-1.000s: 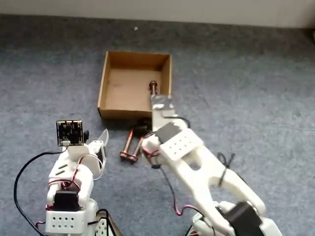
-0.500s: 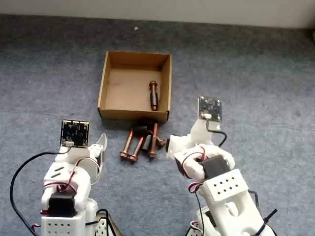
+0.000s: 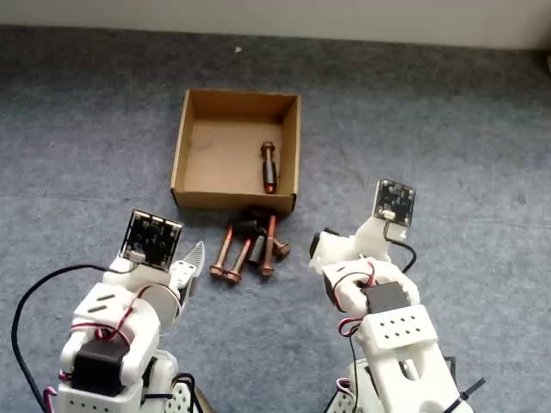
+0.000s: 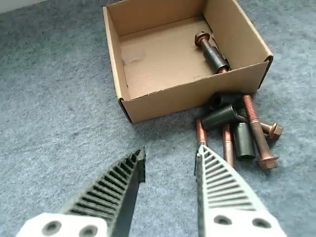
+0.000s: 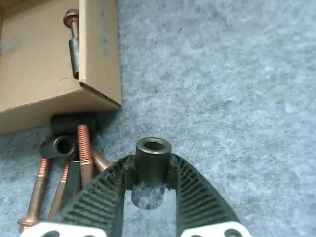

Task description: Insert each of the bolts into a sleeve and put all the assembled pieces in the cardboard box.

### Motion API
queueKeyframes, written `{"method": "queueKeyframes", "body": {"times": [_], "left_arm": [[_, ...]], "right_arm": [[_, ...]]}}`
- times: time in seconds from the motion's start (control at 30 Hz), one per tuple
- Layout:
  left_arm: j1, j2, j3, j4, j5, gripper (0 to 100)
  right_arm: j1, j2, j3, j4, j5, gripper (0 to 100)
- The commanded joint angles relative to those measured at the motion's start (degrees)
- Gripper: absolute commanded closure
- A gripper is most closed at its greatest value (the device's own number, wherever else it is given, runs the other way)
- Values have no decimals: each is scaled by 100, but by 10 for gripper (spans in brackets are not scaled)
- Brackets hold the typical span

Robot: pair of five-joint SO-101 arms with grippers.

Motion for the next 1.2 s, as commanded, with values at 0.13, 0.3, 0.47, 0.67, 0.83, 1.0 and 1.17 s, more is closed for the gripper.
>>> {"method": "queueKeyframes", "body": {"times": [0.13, 0.3, 0.47, 0.67, 0.83, 1.0, 1.17], "left_arm": [[620, 3248, -1684, -18, -44, 827], [945, 4998, -2360, -185, -18, 827], [927, 6492, -2826, -642, 448, 768], [901, 7952, -3336, -1090, 932, 745], [901, 8936, -3486, -1679, 1336, 761], [585, 9622, -3486, -2391, 1310, 851], [251, 9771, -3662, -2426, 1327, 860]], "right_arm": [[286, -171, -31, -312, 26, 994], [321, -171, -31, -312, 26, 994], [321, -171, 40, -312, 26, 994], [312, -180, 215, -611, 26, 994], [312, -180, 251, -690, 26, 994], [312, -180, 251, -690, 26, 994], [303, -180, 251, -690, 26, 994]]}}
